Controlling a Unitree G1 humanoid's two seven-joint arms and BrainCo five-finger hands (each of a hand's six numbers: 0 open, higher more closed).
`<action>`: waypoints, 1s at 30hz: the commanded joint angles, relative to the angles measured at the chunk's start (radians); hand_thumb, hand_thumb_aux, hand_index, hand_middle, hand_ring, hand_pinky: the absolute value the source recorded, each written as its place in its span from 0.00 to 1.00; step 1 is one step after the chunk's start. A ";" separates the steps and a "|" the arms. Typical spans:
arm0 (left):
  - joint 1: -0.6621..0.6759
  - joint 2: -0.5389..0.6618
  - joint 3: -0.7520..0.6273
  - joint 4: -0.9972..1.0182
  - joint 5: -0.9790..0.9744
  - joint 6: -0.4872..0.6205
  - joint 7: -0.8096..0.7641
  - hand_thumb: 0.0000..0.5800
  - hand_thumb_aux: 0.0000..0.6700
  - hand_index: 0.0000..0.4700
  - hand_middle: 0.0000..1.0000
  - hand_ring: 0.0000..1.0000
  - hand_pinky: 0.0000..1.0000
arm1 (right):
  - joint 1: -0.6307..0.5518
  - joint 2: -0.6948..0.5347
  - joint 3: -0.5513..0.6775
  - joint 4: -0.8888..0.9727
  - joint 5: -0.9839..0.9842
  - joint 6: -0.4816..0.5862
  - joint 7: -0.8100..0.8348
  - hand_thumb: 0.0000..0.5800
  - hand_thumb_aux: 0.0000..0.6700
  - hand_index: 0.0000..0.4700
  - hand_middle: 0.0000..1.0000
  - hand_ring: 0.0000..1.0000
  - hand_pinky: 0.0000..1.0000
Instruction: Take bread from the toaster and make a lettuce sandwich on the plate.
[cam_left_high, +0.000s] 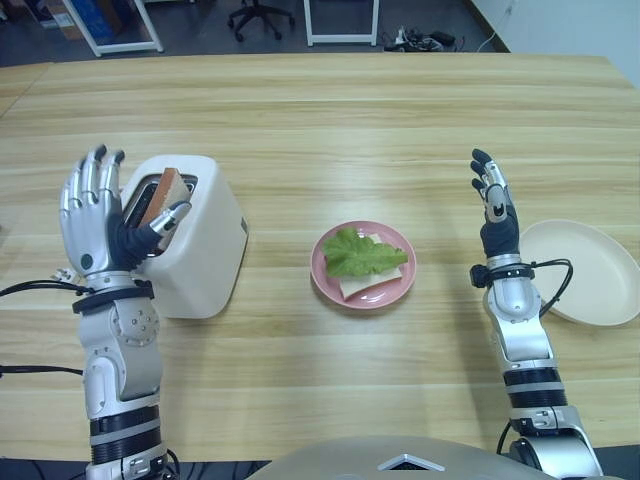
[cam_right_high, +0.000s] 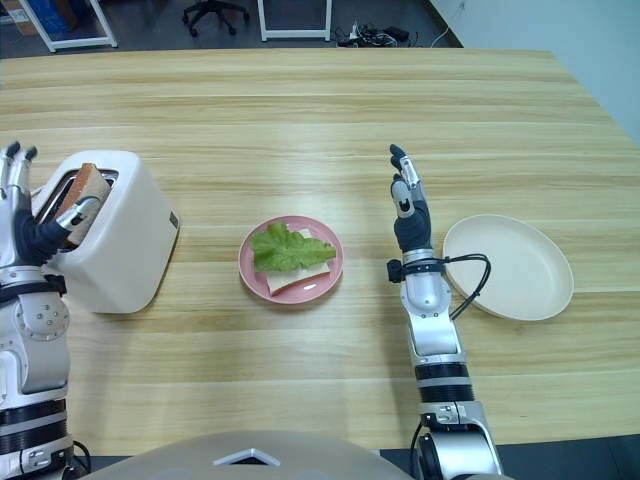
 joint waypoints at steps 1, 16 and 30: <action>0.007 0.021 -0.040 0.046 0.001 0.070 -0.050 0.00 0.00 0.00 0.00 0.00 0.00 | 0.010 0.006 -0.017 0.012 0.001 -0.005 0.013 0.00 0.00 0.00 0.00 0.00 0.00; 0.057 0.028 -0.063 -0.067 -0.088 0.116 -0.092 1.00 1.00 1.00 1.00 1.00 1.00 | 0.017 0.012 -0.035 0.010 -0.013 -0.008 0.022 0.00 0.00 0.00 0.00 0.00 0.00; -0.022 0.059 0.090 -0.341 -0.022 -0.098 0.311 1.00 1.00 1.00 1.00 1.00 1.00 | 0.017 0.026 -0.045 0.032 -0.018 -0.011 0.010 0.00 0.00 0.00 0.00 0.00 0.00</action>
